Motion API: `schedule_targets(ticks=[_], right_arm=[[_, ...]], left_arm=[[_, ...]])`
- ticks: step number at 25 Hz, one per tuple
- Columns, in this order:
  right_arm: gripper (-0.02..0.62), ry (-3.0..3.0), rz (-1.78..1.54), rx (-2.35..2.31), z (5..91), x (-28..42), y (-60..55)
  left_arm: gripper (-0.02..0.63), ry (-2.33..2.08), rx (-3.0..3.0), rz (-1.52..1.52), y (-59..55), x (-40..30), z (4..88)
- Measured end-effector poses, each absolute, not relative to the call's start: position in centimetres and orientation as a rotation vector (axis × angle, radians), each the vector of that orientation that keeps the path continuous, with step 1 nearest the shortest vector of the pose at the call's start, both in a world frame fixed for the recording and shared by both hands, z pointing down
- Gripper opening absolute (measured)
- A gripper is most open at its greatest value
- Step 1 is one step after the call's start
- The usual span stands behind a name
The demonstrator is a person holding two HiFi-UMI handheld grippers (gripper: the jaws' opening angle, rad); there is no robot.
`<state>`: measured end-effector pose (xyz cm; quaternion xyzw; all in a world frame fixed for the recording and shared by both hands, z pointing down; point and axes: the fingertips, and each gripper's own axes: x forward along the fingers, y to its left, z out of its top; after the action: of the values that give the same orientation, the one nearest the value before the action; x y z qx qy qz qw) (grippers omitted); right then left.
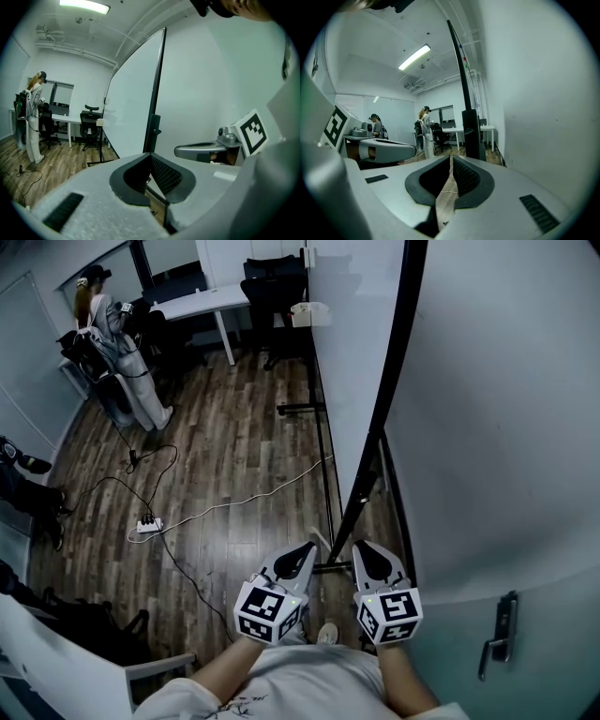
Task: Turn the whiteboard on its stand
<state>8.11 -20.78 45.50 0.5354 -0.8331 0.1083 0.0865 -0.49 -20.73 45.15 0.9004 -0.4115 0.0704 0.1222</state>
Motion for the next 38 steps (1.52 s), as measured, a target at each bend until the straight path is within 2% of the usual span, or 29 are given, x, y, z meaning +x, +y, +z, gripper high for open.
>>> schedule_targets(ticks=[12, 17, 21, 29, 38], right_arm=[[0.014, -2.460, 0.294, 1.649, 45.1, 8.6, -24.0], [0.131, -2.447, 0.287, 1.682, 44.7, 8.8, -25.6], [0.172, -2.435, 0.276, 1.696, 44.6, 8.7, -26.7], [0.210, -2.401, 0.260, 1.709, 44.8, 8.8, -29.3], [0.215, -2.378, 0.252, 1.713, 45.6, 8.9, -31.3]], left_arm=[[0.011, -1.187, 2.645, 0.205, -23.2, -0.5, 45.0], [0.011, -1.188, 2.642, 0.207, -24.3, -0.8, 44.8], [0.011, -1.181, 2.642, 0.211, -24.8, -0.9, 44.9], [0.011, -1.175, 2.634, 0.225, -26.0, -1.2, 45.2], [0.011, -1.192, 2.618, 0.232, -26.7, -1.9, 45.8]])
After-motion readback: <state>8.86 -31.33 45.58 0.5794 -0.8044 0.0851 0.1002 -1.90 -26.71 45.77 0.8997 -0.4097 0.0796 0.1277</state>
